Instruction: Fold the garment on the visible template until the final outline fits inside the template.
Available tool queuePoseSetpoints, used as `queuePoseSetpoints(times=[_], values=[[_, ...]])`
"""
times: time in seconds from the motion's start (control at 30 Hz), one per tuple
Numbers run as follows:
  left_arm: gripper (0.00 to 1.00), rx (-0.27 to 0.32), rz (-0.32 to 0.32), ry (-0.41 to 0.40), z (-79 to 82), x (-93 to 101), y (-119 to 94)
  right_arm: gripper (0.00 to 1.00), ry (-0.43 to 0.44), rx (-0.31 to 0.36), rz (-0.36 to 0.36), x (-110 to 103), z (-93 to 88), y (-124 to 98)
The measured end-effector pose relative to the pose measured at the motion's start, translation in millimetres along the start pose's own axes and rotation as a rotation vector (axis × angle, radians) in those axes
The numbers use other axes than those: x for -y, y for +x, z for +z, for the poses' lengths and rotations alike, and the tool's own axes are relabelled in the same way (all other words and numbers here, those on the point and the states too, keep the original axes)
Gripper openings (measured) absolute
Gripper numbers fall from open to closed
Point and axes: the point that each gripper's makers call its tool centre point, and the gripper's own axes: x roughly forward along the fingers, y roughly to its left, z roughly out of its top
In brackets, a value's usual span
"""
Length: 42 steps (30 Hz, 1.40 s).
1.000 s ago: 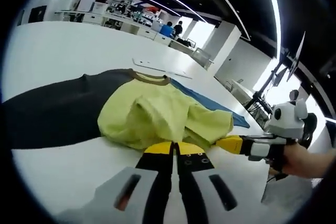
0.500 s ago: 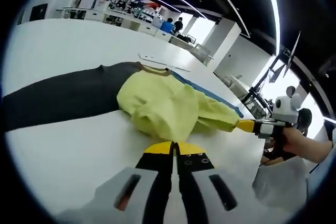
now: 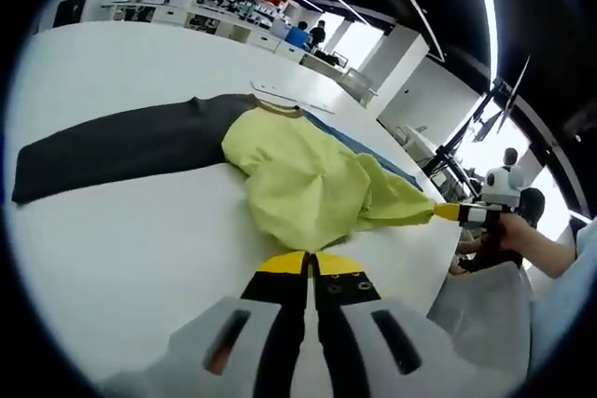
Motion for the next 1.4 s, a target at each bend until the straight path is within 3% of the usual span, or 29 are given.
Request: queuePoseSetpoints(times=[0.23, 0.4, 0.57, 1.1, 1.4], values=[[0.0, -0.086, 0.004, -0.023, -21.8, -8.2, -14.2, 0.0, 0.014, -0.101, 0.014, 19.0, -23.9, -12.8], [0.0, -0.181, 0.008, -0.055, -49.0, -12.4, -22.0, 0.0, 0.055, -0.183, 0.007, 34.0, -46.7, -15.9], [0.0, -0.231, 0.011, -0.054, -67.2, -13.0, -26.7, 0.0, 0.059, -0.205, 0.004, 42.7, -59.5, -18.5], [0.0, -0.288, 0.032, -0.079, -93.3, -15.0, -22.9, 0.0, 0.063, -0.241, -0.02, 61.5, -78.6, -15.3], [0.0, -0.285, 0.038, -0.074, -95.6, -16.8, -23.2, 0.0, 0.058, -0.242, -0.024, 62.6, -80.2, -15.0]])
